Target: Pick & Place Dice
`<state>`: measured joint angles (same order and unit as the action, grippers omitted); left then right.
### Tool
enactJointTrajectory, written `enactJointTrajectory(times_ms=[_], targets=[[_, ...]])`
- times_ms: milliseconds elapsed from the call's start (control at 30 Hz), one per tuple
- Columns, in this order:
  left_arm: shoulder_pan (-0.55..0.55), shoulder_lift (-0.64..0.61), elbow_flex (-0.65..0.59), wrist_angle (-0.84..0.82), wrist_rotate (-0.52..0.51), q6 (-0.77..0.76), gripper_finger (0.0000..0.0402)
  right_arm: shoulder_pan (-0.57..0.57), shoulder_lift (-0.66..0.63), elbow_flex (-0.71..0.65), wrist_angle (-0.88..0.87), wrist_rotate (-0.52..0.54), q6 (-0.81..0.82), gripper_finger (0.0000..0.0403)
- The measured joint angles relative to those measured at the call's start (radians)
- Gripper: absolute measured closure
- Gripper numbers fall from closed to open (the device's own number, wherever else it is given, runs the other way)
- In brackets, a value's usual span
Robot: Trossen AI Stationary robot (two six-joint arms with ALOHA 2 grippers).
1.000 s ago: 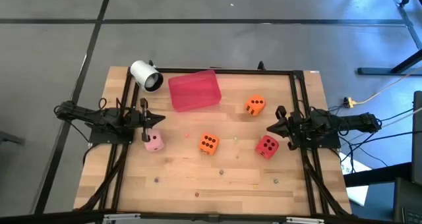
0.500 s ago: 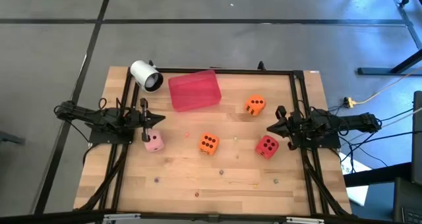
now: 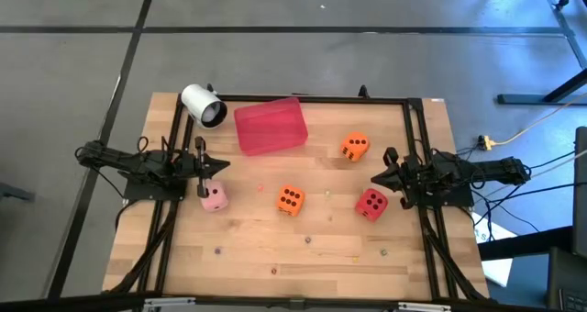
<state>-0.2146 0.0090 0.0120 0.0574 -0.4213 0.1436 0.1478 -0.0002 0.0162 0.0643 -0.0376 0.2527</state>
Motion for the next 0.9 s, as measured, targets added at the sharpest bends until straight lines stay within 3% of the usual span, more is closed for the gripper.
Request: enactJointTrajectory(times_ms=[900], targets=[[0.000, 0.000, 0.000, 0.000, 0.000, 0.000, 0.0394, 0.000, 0.000, 0.000, 0.000, 0.000, 0.000, 0.0387]])
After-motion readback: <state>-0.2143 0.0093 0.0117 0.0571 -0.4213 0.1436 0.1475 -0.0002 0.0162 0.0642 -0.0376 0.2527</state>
